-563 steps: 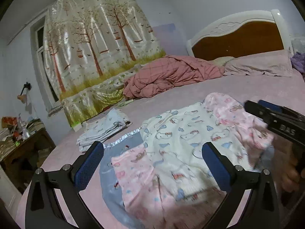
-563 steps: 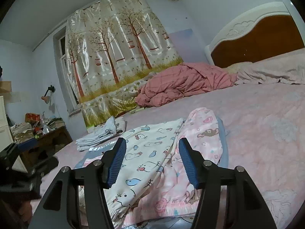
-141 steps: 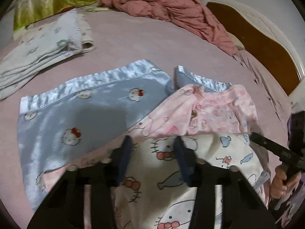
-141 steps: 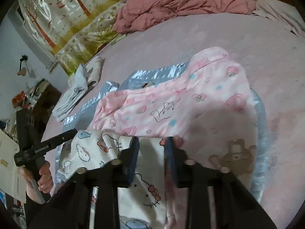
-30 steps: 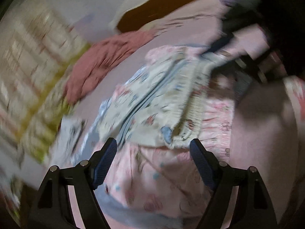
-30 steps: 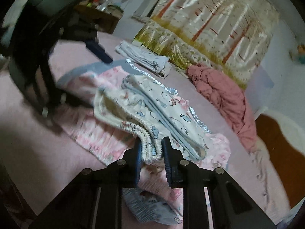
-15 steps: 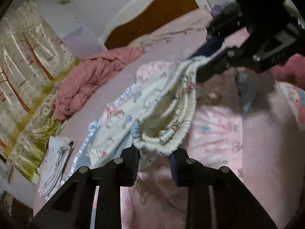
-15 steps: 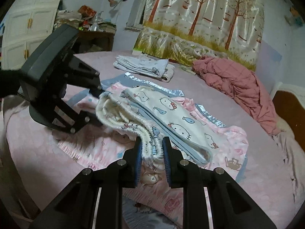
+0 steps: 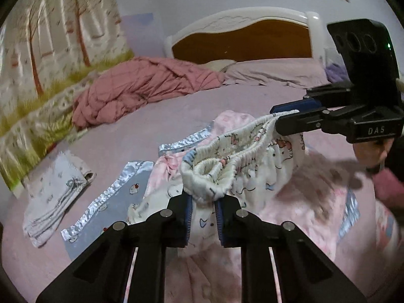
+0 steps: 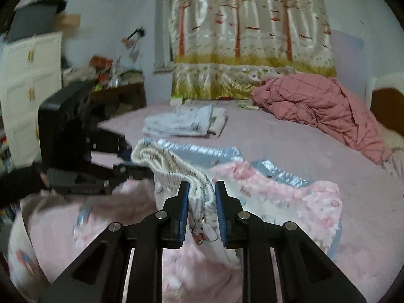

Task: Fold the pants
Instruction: 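Lay the cuffs back onto the pink pants and open both grippers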

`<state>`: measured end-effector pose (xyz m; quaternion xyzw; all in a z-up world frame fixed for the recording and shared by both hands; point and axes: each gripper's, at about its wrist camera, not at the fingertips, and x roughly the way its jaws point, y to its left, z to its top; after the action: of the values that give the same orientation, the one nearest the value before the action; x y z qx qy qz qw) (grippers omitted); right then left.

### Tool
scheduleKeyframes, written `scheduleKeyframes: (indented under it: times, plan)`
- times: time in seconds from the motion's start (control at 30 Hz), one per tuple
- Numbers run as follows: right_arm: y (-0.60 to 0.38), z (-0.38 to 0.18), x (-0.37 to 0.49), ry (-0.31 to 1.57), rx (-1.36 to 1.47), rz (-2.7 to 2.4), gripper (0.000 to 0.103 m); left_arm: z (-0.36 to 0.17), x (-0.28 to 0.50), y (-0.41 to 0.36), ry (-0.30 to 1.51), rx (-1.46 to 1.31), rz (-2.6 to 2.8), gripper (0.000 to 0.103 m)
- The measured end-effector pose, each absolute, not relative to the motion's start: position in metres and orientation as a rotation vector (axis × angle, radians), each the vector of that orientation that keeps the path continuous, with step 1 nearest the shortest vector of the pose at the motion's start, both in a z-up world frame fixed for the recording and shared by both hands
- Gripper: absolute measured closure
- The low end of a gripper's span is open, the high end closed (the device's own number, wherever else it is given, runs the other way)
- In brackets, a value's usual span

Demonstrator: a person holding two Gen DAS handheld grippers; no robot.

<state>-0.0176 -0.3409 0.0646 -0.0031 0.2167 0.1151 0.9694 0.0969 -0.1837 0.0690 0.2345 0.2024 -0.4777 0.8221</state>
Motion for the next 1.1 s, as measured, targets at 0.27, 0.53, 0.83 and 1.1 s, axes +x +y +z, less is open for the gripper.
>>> scheduleKeyframes:
  times: [0.27,0.53,0.83,1.1]
  plan:
    - [-0.395,0.044,0.062,0.525,0.24,0.205,0.083,0.057,0.157,-0.218,0.622,0.422,-0.97,0.089]
    - [-0.423,-0.011,0.11,0.686,0.416,0.134,0.083,0.02,0.183,-0.236,0.724,0.425,-0.899,0.088]
    - [-0.431,-0.009,0.098,0.672,0.352,-0.037,0.059,0.019,0.192,-0.227,0.696,0.392,-0.746,0.034]
    - [-0.416,0.032,0.033,0.516,0.261,-0.131,0.037,0.059,0.13,-0.179,0.467,0.354,-0.636,0.031]
